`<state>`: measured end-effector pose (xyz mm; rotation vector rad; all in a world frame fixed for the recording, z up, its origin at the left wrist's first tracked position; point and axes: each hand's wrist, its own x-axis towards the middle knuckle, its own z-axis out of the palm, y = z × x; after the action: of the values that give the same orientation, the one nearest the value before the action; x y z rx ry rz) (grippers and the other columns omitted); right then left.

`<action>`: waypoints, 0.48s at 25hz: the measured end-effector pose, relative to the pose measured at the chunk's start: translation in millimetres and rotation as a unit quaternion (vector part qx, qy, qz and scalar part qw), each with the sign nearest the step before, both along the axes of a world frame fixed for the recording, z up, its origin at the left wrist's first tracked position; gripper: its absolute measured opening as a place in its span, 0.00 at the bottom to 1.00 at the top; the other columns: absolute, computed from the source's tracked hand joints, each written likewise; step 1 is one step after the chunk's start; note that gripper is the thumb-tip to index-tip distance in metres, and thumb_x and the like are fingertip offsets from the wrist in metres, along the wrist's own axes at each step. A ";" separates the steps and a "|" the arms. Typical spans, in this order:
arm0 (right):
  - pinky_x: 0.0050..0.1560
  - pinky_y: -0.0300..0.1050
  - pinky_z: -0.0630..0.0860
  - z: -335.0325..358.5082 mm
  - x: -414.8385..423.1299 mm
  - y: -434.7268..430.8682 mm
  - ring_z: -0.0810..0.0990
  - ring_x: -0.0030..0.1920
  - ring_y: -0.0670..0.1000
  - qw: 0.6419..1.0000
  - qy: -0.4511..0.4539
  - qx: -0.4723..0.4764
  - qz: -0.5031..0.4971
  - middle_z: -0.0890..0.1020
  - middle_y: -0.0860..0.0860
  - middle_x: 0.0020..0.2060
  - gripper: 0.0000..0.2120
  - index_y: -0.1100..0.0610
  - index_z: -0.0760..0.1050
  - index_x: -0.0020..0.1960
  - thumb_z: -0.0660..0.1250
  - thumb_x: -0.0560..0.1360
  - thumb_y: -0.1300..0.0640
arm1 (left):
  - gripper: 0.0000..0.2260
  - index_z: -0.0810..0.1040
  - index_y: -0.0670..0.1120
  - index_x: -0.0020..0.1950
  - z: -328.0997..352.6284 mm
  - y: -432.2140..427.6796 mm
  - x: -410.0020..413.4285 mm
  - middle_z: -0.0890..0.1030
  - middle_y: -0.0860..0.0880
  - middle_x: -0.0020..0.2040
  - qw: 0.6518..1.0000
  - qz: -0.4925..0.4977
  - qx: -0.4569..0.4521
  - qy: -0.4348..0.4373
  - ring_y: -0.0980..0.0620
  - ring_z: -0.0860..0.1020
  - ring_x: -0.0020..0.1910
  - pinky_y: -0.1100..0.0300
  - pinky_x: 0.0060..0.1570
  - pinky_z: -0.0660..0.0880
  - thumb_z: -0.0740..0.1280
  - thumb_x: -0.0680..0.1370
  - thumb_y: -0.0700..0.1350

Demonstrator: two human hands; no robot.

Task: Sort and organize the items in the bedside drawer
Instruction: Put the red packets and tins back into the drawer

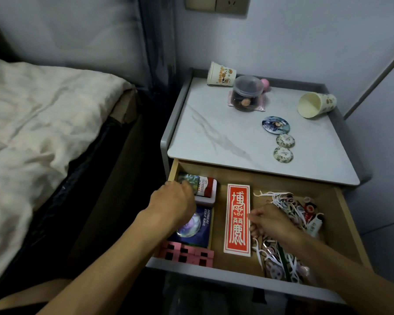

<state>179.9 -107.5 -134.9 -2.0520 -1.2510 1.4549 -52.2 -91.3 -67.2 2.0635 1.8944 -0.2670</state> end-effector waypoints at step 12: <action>0.37 0.46 0.82 -24.8 -26.4 19.5 0.82 0.31 0.52 0.997 -0.058 0.056 0.011 0.83 0.58 0.34 0.04 0.59 0.73 0.45 0.68 0.77 0.63 | 0.15 0.68 0.44 0.67 5.2 1.4 8.8 0.75 0.41 0.62 0.996 -0.056 0.008 0.074 0.41 0.75 0.60 0.51 0.52 0.71 0.56 0.82 0.46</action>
<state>153.4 -88.1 -159.7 -2.0809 -1.3707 1.2594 -43.4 -89.9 -62.0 2.2203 1.8710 -0.4443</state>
